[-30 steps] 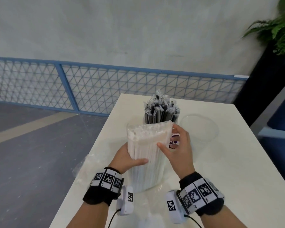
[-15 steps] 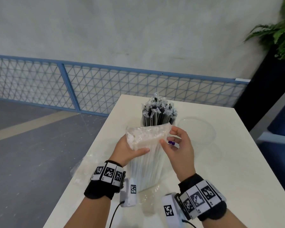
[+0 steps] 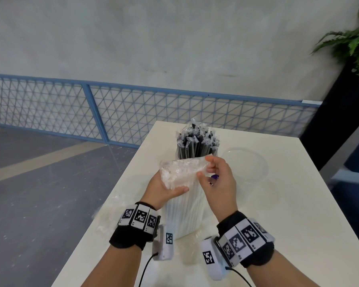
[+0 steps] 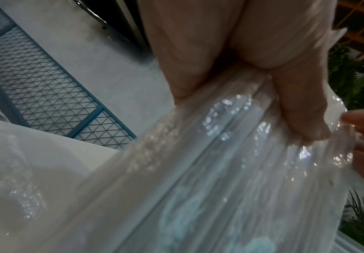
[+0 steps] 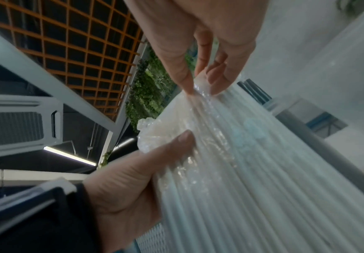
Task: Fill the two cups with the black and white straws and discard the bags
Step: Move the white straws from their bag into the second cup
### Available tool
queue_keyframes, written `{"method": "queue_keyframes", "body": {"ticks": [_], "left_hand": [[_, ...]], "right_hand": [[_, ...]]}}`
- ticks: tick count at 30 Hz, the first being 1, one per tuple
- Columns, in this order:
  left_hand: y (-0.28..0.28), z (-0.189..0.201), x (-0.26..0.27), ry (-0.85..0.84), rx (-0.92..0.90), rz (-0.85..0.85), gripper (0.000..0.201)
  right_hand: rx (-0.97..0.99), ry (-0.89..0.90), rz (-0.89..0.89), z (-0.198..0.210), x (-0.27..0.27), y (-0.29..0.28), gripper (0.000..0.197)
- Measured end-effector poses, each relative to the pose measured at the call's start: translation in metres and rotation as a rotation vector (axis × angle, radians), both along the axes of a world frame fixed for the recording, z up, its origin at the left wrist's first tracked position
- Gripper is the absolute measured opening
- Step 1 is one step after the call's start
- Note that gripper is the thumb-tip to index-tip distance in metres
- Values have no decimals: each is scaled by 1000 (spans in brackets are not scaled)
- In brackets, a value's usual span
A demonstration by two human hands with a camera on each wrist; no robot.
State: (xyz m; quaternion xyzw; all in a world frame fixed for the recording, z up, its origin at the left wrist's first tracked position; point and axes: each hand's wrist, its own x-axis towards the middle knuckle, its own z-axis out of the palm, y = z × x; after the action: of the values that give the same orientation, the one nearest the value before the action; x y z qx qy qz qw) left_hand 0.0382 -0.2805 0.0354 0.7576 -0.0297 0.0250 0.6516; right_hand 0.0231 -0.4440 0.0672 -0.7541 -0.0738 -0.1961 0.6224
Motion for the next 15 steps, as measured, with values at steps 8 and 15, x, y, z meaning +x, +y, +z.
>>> {"method": "queue_keyframes", "body": {"ticks": [8,15], "left_hand": [[1,0,0,7,25,31,77],[4,0,1,39,71,54,64]], "right_hand": [[155,158,118,15,1,1,21],[754,294,257,41,7,-2,20]]}}
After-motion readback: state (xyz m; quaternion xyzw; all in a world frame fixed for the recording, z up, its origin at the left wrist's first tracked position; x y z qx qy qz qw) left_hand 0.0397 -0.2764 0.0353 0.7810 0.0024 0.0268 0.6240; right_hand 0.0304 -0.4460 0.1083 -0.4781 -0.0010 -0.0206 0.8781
